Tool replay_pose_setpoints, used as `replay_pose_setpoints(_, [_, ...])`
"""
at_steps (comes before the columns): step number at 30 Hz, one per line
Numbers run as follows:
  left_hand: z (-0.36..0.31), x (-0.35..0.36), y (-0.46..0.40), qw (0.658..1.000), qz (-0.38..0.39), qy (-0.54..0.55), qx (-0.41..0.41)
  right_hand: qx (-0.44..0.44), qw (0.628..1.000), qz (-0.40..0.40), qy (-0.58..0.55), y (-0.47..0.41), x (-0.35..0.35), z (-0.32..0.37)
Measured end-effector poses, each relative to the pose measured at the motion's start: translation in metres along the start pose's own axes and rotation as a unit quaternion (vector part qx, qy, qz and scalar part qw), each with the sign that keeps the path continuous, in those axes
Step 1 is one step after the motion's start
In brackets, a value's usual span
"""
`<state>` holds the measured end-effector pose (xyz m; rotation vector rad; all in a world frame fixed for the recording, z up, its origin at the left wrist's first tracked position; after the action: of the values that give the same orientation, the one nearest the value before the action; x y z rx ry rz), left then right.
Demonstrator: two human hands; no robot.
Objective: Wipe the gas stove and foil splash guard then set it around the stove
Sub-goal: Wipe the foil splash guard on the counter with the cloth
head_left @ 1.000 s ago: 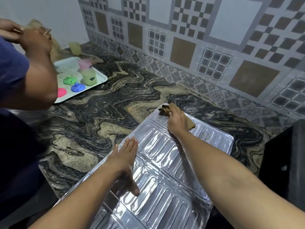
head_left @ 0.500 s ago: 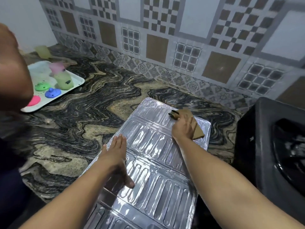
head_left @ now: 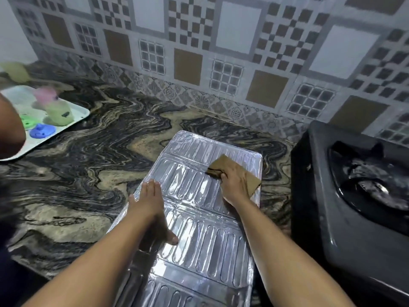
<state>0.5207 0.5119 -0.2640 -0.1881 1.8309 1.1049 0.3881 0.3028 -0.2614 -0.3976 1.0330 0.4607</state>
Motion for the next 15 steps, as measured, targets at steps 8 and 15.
replay_pose_setpoints(8, [0.000,0.002,-0.005,1.000,0.005,-0.013,0.000,0.089,0.994,-0.037,-0.043,-0.078,-0.023,-0.047])
replay_pose_setpoints(15, [-0.001,0.001,-0.002,1.000,0.008,-0.005,0.001,0.028,0.998,0.031,-0.053,-0.049,-0.005,0.020])
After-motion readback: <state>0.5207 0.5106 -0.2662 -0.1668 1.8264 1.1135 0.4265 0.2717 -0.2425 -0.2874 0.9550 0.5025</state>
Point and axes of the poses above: each hand's wrist, its own y-axis away from the middle knuckle, its own x-axis out of the palm, z = x × y, the point moved 6 cm from there along -y, towards the middle knuckle, and after that the axes turned 8 degrees about y, right-handed, at the moved point
